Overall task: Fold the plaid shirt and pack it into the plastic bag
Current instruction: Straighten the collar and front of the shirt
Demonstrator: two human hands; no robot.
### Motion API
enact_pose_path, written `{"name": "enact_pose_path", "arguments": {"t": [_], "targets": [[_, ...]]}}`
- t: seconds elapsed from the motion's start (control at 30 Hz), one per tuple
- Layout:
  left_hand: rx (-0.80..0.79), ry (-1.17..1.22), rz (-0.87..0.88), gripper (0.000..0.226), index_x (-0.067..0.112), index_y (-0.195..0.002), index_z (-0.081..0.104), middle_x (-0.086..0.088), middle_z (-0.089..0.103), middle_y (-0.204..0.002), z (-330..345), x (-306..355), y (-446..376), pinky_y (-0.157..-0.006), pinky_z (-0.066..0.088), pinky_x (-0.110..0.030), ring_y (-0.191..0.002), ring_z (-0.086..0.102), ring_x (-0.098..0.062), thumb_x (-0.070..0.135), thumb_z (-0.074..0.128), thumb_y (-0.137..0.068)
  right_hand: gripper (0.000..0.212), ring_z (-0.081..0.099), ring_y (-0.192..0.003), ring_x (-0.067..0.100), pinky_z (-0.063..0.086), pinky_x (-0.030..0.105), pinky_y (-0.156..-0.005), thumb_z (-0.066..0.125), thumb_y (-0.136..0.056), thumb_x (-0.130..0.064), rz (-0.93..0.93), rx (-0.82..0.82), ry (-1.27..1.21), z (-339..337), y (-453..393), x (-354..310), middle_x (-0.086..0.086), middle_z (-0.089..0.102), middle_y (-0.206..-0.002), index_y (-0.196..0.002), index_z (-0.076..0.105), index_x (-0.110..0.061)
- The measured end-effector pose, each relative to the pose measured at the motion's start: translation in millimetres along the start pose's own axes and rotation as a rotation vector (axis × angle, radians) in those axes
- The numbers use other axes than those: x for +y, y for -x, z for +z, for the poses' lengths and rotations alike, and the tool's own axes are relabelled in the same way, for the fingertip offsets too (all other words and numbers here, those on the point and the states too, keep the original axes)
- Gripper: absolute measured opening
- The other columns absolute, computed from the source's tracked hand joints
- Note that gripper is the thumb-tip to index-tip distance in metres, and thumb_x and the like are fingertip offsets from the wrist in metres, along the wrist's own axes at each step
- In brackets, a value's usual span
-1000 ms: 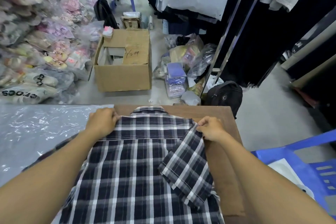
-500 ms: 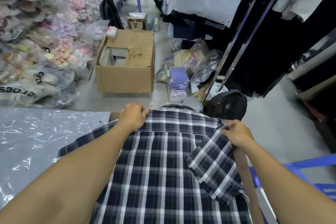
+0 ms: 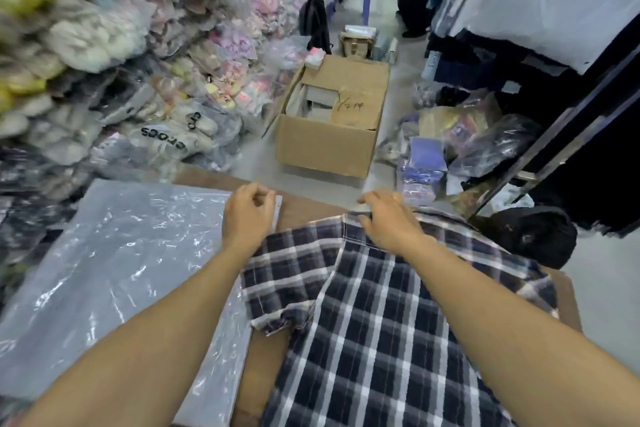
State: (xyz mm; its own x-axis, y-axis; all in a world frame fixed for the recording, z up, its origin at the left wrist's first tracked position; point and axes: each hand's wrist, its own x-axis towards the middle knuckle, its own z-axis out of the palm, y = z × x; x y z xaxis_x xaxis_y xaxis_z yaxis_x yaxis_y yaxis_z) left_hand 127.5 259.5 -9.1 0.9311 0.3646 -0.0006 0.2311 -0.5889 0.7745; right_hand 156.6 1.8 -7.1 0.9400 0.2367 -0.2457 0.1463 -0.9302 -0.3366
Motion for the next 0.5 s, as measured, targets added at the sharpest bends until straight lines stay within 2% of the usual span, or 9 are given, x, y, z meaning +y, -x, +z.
{"name": "enact_pose_path", "arguments": {"t": [0.07, 0.13, 0.23, 0.3, 0.4, 0.5], "targets": [[0.012, -0.247, 0.037, 0.024, 0.019, -0.085, 0.065, -0.002, 0.066, -0.09, -7.8, -11.6, 11.5, -0.078, 0.05, -0.041, -0.09, 0.06, -0.026, 0.041, 0.056, -0.092, 0.035, 0.042, -0.128, 0.032, 0.041, 0.048, -0.103, 0.049, -0.102, -0.02, -0.077, -0.004, 0.115, 13.1, -11.6, -14.2, 0.006, 0.05, -0.144, -0.137, 0.053, -0.019], [-0.074, -0.43, -0.013, 0.039, 0.017, -0.093, 0.067, -0.004, 0.065, -0.098, -13.1, -27.7, 22.3, -0.082, 0.05, -0.041, -0.097, 0.059, -0.028, 0.053, 0.052, -0.091, 0.03, 0.043, -0.12, 0.032, 0.043, 0.047, -0.097, 0.046, -0.101, -0.014, -0.094, -0.036, 0.151, 24.0, -19.3, -21.6, 0.008, 0.054, -0.136, -0.13, 0.055, -0.017], [-0.168, -0.594, -0.037, 0.045, 0.016, -0.093, 0.064, -0.006, 0.061, -0.102, -15.2, -49.6, 36.2, -0.086, 0.049, -0.042, -0.101, 0.055, -0.028, 0.06, 0.055, -0.087, 0.027, 0.042, -0.117, 0.033, 0.044, 0.043, -0.095, 0.045, -0.103, -0.013, -0.1, -0.065, 0.182, 32.5, -22.7, -28.0, 0.011, 0.055, -0.13, -0.127, 0.057, -0.015], [-0.188, -0.564, -0.034, 0.04, 0.018, -0.09, 0.061, -0.005, 0.058, -0.101, -13.8, -57.0, 39.0, -0.087, 0.048, -0.041, -0.102, 0.052, -0.026, 0.057, 0.059, -0.086, 0.029, 0.042, -0.115, 0.032, 0.045, 0.042, -0.094, 0.044, -0.1, -0.007, -0.096, -0.058, 0.183, 33.8, -23.2, -29.9, 0.011, 0.055, -0.127, -0.124, 0.059, -0.015], [-0.216, -0.438, -0.055, 0.033, 0.02, -0.076, 0.059, -0.002, 0.06, -0.092, -13.8, -55.8, 33.0, -0.082, 0.05, -0.041, -0.097, 0.055, -0.026, 0.051, 0.066, -0.084, 0.028, 0.041, -0.113, 0.03, 0.045, 0.041, -0.091, 0.045, -0.098, -0.004, -0.074, -0.049, 0.154, 31.5, -23.7, -29.4, 0.009, 0.053, -0.122, -0.117, 0.062, -0.016], [-0.242, -0.233, -0.153, 0.034, 0.014, -0.072, 0.057, -0.002, 0.064, -0.08, -17.5, -43.4, 24.9, -0.072, 0.049, -0.036, -0.082, 0.061, -0.024, 0.042, 0.074, -0.08, 0.023, 0.041, -0.111, 0.028, 0.045, 0.041, -0.087, 0.049, -0.098, -0.005, -0.06, 0.008, 0.1, 25.4, -18.5, -29.2, 0.006, 0.051, -0.117, -0.109, 0.065, -0.016]]}}
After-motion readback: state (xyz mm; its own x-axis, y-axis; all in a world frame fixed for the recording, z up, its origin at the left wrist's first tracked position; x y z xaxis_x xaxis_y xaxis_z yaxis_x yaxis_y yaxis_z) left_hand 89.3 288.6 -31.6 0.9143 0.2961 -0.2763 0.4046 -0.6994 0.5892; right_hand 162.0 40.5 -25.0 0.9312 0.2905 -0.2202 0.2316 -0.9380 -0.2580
